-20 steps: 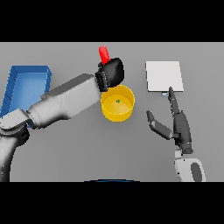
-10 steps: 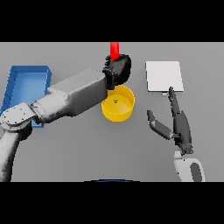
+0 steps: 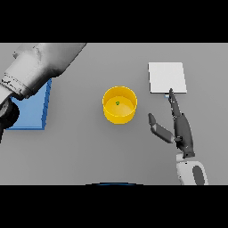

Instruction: Pick up the red beaker and tilt it to pour out 1 green nut into yellow bowl. Pick up the yellow bowl and place it on the metallic measuring scale.

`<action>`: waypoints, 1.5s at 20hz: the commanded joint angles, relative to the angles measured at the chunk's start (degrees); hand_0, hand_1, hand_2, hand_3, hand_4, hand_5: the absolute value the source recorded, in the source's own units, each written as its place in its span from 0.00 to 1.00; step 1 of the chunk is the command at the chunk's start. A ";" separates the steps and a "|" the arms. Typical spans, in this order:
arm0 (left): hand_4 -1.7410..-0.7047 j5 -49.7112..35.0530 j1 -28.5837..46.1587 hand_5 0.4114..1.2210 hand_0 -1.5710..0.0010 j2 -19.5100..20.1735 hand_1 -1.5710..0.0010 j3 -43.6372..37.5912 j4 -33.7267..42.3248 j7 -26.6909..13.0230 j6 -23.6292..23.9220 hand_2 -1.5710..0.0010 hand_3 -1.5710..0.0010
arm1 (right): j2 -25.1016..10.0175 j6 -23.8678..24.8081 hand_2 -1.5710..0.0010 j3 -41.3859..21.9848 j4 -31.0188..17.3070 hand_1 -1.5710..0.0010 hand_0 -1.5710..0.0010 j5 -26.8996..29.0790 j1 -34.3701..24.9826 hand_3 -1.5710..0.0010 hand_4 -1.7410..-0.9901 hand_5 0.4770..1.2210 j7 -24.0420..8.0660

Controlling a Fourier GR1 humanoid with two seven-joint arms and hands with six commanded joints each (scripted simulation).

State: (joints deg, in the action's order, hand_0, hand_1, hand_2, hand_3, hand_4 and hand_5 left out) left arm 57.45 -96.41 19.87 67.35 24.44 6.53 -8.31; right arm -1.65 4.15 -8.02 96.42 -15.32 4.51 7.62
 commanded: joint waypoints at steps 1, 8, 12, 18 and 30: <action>0.01 -2.98 -1.01 1.00 0.00 -0.34 0.00 -3.08 -3.20 -1.04 0.03 0.00 0.10 | 0.44 0.24 1.00 -0.24 -0.54 1.00 1.00 -0.24 -0.23 1.00 0.78 0.24 0.20; 0.00 -30.90 0.87 1.00 0.00 8.48 0.00 -26.38 -16.61 -7.49 4.62 0.00 0.09 | 0.51 0.72 1.00 -0.11 -1.29 1.00 1.00 -0.33 -1.52 1.00 0.84 0.20 0.57; 0.00 -42.86 7.33 1.00 0.00 13.17 0.00 -33.69 -20.14 -9.31 9.44 0.00 0.04 | 0.14 -1.34 1.00 0.39 -1.65 1.00 1.00 2.19 -2.49 1.00 0.86 0.21 0.02; 0.00 -55.58 16.43 1.00 0.00 16.52 0.00 -39.57 -21.66 -17.57 16.21 0.00 0.01 | -0.78 -2.35 1.00 0.17 -1.72 1.00 1.00 2.32 -2.18 1.00 0.77 0.26 0.85; 0.00 -73.78 41.87 1.00 0.00 18.17 0.00 -42.78 -0.07 -23.37 26.34 0.00 0.11 | -1.37 -1.91 1.00 -0.05 -2.26 1.00 1.00 1.01 -2.99 1.00 0.72 0.29 0.59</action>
State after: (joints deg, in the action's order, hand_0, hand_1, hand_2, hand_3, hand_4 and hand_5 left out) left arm -16.46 -54.47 38.00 24.57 24.34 -16.66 18.01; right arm -3.00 2.23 -8.08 94.17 -14.31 1.49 8.13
